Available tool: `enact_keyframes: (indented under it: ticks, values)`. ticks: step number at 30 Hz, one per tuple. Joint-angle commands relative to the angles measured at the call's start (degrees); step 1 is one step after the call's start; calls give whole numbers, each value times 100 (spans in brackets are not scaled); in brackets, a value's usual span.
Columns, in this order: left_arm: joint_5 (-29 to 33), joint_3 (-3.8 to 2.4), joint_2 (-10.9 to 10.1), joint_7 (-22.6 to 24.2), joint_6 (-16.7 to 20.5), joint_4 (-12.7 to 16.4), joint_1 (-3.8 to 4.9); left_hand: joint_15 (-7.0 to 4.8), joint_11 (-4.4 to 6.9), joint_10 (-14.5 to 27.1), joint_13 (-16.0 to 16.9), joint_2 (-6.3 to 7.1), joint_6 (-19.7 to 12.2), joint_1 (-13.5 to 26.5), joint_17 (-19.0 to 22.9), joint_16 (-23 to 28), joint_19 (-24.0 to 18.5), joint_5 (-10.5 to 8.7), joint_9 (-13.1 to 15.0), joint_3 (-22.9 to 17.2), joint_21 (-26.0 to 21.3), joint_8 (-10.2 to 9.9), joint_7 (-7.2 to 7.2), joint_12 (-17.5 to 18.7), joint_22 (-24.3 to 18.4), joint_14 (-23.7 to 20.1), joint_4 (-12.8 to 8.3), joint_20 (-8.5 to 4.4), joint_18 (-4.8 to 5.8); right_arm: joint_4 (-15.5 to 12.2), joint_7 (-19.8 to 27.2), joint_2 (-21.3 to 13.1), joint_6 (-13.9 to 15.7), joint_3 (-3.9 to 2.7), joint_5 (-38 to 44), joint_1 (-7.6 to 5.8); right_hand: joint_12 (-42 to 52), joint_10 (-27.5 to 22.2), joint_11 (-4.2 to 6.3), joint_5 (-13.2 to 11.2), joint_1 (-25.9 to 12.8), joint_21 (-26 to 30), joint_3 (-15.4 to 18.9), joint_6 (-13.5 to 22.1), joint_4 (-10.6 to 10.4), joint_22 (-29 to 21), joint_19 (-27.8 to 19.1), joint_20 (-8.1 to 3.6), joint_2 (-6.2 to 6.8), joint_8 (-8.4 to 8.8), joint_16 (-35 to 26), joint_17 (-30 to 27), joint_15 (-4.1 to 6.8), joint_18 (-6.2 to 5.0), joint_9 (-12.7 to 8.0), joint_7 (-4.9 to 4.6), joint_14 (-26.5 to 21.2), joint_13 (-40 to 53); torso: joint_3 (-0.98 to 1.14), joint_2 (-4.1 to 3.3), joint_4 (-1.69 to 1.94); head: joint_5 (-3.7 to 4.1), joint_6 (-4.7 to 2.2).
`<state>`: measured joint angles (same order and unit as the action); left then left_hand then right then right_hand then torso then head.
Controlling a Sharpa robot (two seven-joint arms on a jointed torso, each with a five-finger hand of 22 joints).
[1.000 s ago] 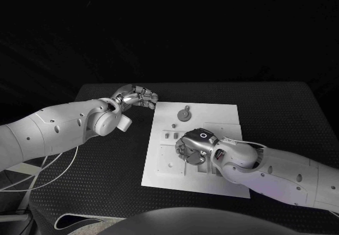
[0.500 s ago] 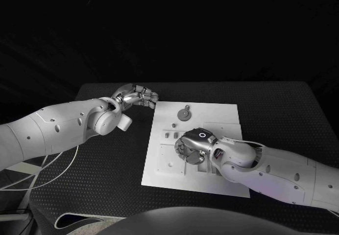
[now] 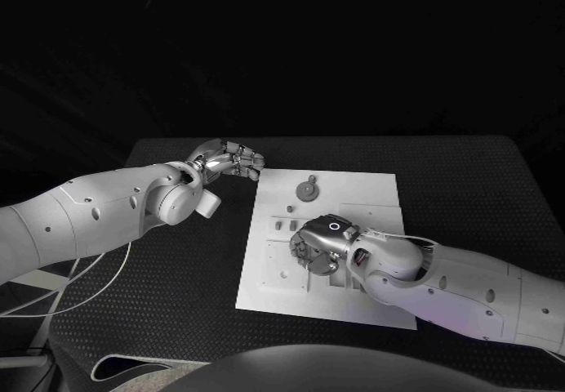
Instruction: Assemble the parts on the task board
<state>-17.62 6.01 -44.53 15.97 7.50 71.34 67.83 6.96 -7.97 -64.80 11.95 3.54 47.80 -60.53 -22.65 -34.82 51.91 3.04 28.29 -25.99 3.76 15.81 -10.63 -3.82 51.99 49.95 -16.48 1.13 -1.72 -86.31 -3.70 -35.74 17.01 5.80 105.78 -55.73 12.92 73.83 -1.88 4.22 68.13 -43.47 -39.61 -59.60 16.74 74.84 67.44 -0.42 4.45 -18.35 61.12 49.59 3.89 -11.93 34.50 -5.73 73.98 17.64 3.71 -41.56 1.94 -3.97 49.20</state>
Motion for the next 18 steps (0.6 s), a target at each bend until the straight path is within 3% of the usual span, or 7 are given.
enact_keyframes:
  ticks: [1,5,13,18]
  values:
    - [33,-5,10,27,-24,11,15,-8,-13,2,-6,3,4,-74,-8,36,20,-10,-10,48,21,24,-27,-11,-8,40,0,14,-66,-18,-50,28,-285,7,114,13,16,77,18,17,187,-17,-32,-25,9,6,4,-26,-168,-21,34,9,77,-307,8,-20,-42,8,1,-2,-4,-11,0]
    - [33,-5,9,18,-38,14,19,-8,-13,3,-7,3,4,-75,-10,38,20,-10,-10,49,21,24,-27,-11,-9,40,0,14,-66,-7,-114,30,-421,8,172,13,15,78,18,17,184,-17,-30,-24,9,8,4,-26,-166,-21,35,11,77,-307,11,-20,-42,10,0,-1,-5,-14,2]
    - [33,-5,2,12,-45,15,23,-7,-15,6,-10,5,1,-74,-17,45,18,-10,-12,51,20,23,-29,-9,-14,38,1,15,-64,25,-88,14,-290,9,85,11,-18,40,4,15,115,-12,-2,20,1,18,-3,-17,-139,3,33,22,64,-307,22,-42,-46,15,5,3,-12,-16,10]
    - [33,-5,-1,7,-45,14,26,-6,-16,9,-11,6,-2,-73,-21,50,17,-10,-13,52,20,22,-30,-8,-17,38,1,15,-64,46,6,3,-147,10,2,10,-168,-194,-76,20,29,8,75,354,-1,27,-15,-13,161,208,26,37,-13,-307,-53,-178,-59,-26,8,3,-13,-16,10]
